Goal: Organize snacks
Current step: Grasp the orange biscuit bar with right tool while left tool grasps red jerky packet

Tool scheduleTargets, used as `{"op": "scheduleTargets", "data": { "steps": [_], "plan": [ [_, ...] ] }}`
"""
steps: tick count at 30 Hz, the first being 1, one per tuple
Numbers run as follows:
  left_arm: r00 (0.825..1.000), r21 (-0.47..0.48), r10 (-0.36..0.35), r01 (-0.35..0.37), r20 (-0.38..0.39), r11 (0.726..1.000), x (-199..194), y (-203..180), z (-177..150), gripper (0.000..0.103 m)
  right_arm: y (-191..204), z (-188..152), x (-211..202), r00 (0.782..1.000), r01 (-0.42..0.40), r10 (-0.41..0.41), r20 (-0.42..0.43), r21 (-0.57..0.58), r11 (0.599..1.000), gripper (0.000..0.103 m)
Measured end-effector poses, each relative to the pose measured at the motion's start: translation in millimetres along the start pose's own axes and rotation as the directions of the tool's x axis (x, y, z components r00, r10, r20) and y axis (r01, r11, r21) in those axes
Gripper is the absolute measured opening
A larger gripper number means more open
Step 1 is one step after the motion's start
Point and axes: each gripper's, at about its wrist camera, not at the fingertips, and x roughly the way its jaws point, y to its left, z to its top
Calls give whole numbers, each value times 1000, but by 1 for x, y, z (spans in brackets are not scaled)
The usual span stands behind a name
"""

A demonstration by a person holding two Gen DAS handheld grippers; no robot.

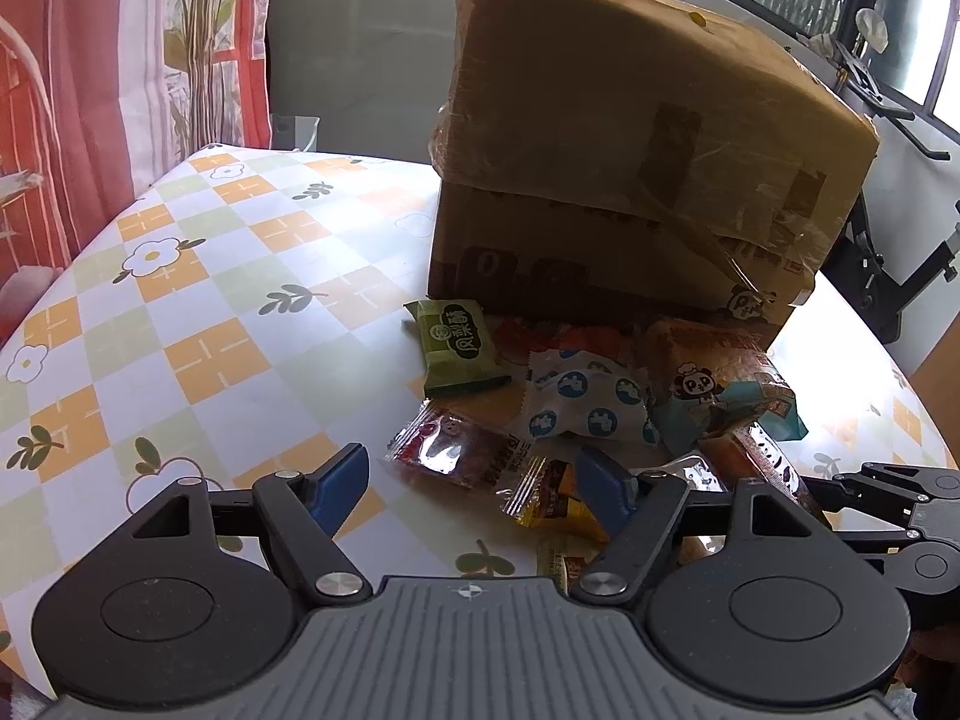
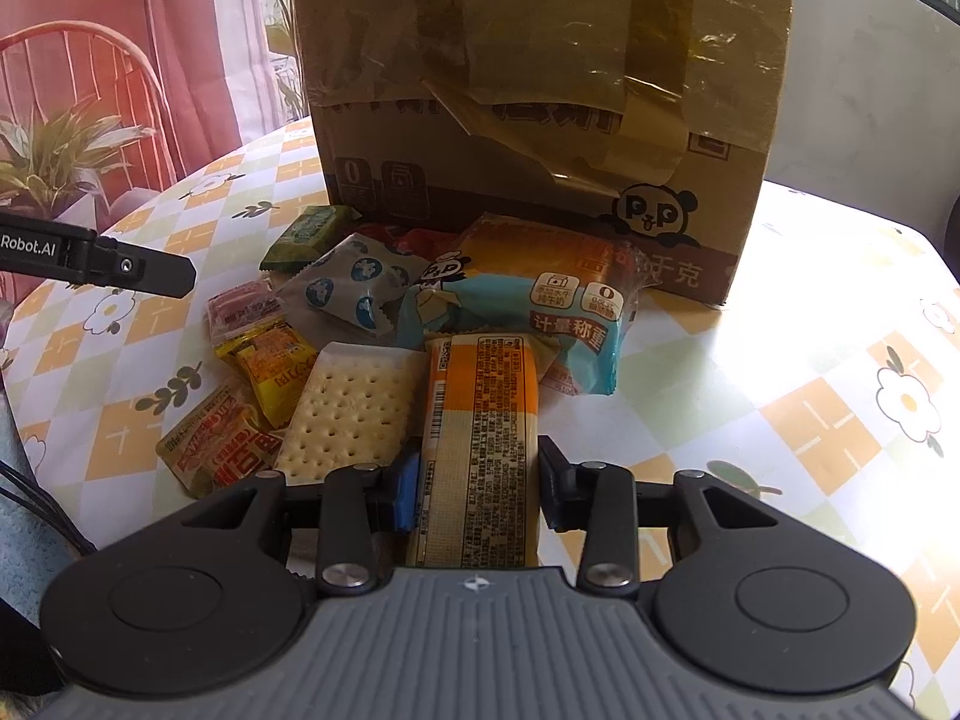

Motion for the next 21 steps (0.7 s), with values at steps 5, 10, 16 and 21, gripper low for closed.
{"op": "scheduleTargets", "data": {
  "steps": [5,10,16,21],
  "plan": [
    [1000,7,0,0,1,1000,-2,-3,0,76,-3,-1,-1,1000,-13,13,6,15,1000,40],
    [1000,7,-3,3,0,1000,-3,-6,0,76,-5,-3,-2,1000,-26,26,15,25,999,40],
    [1000,5,10,-10,7,1000,-3,-13,0,76,-9,-6,-7,998,-48,46,36,36,998,39],
    [1000,-10,15,-15,-3,1000,-1,-12,-2,76,-14,-9,-10,997,-55,52,55,51,997,39]
  ]
}}
